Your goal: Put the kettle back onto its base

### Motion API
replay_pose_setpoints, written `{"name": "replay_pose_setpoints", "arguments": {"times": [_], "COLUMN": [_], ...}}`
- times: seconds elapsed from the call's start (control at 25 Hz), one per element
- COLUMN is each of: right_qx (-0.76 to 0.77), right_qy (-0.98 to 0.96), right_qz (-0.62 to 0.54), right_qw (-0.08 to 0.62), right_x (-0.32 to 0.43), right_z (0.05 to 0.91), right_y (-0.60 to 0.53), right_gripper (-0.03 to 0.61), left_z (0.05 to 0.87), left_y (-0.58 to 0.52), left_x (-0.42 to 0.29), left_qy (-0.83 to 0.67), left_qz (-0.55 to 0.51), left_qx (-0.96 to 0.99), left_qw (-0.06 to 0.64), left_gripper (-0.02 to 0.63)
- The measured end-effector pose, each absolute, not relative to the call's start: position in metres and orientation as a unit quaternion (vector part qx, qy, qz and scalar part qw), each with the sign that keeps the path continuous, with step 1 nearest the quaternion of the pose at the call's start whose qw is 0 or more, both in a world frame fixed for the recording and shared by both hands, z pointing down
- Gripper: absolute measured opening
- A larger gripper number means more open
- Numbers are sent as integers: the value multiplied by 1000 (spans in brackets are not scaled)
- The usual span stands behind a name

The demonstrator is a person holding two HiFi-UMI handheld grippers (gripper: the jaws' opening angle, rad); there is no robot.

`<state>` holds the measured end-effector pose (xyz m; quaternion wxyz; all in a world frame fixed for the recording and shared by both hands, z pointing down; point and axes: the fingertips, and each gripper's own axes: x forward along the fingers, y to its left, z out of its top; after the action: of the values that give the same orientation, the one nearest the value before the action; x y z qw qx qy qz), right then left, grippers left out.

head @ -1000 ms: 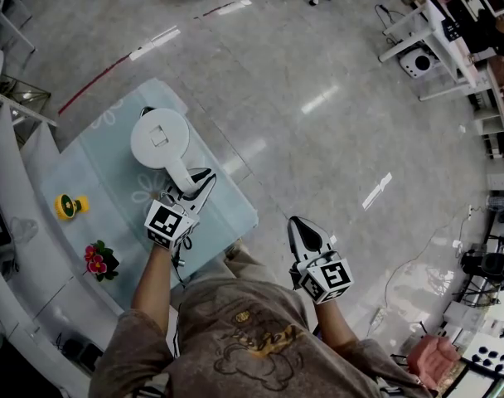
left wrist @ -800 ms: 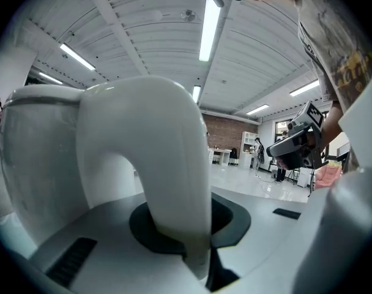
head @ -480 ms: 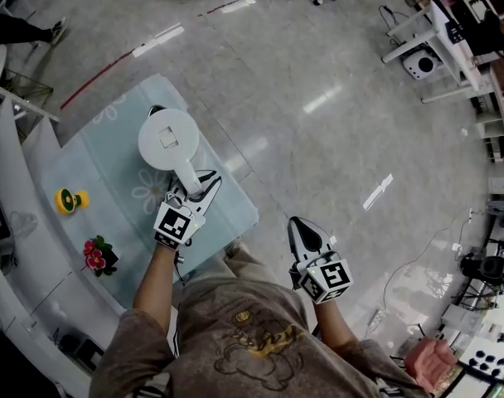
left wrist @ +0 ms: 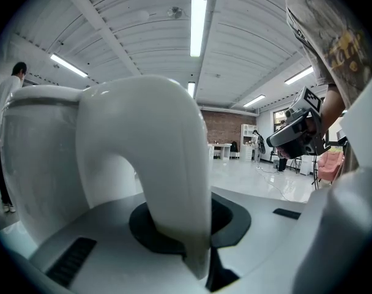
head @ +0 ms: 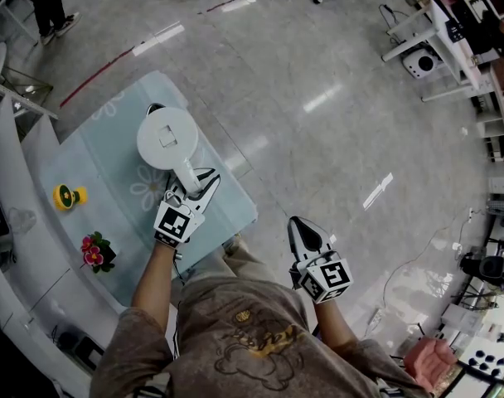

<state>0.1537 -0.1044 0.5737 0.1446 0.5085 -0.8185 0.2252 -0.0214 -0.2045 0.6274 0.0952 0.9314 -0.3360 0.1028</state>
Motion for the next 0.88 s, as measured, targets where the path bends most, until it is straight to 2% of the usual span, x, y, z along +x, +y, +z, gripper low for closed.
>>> {"name": "replay_pose_setpoints", "arguments": {"times": [0.52, 0.64, 0.88], "right_qx": [500, 499, 481], "right_qy": [-824, -825, -840], "right_qz": [225, 225, 214], "right_qw": [143, 141, 131], "right_x": [151, 153, 147], "right_z": [576, 576, 568], "right_y": [-96, -95, -112], "right_gripper": [0, 0, 0], "left_z": [647, 653, 645], "left_y": [-201, -200, -184], "left_x": [-10, -15, -33], "left_qy": [-357, -361, -378], "left_qz": [123, 138, 152], "left_qx": [923, 917, 904], "left_qw": [80, 94, 128], "left_gripper": [69, 92, 184]}}
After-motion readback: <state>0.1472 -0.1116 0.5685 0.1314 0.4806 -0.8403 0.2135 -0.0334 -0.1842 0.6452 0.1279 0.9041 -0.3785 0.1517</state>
